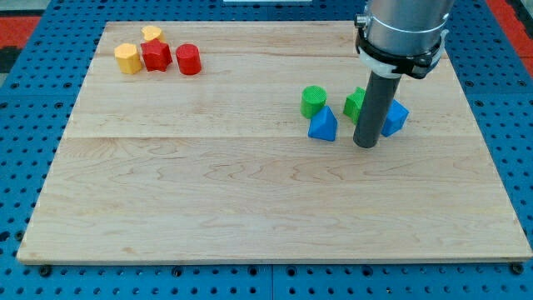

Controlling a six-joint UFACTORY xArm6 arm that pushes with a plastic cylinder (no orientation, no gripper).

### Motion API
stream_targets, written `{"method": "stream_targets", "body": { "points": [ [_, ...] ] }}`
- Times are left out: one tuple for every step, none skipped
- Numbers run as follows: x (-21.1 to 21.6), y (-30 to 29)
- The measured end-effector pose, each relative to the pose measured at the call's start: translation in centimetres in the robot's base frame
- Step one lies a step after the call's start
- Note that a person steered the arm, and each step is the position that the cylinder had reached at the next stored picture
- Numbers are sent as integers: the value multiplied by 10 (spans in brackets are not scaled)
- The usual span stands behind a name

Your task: Move your arm to the bottom left of the green circle

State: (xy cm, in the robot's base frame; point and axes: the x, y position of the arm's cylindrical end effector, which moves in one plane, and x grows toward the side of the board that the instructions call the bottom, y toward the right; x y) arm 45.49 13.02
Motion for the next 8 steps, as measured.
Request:
{"method": "stream_targets", "body": {
  "points": [
    [0,0],
    [0,5],
    [0,6],
    [0,11],
    [3,-14],
    [5,-69],
    [4,-124],
    [4,-188]
  ]
}}
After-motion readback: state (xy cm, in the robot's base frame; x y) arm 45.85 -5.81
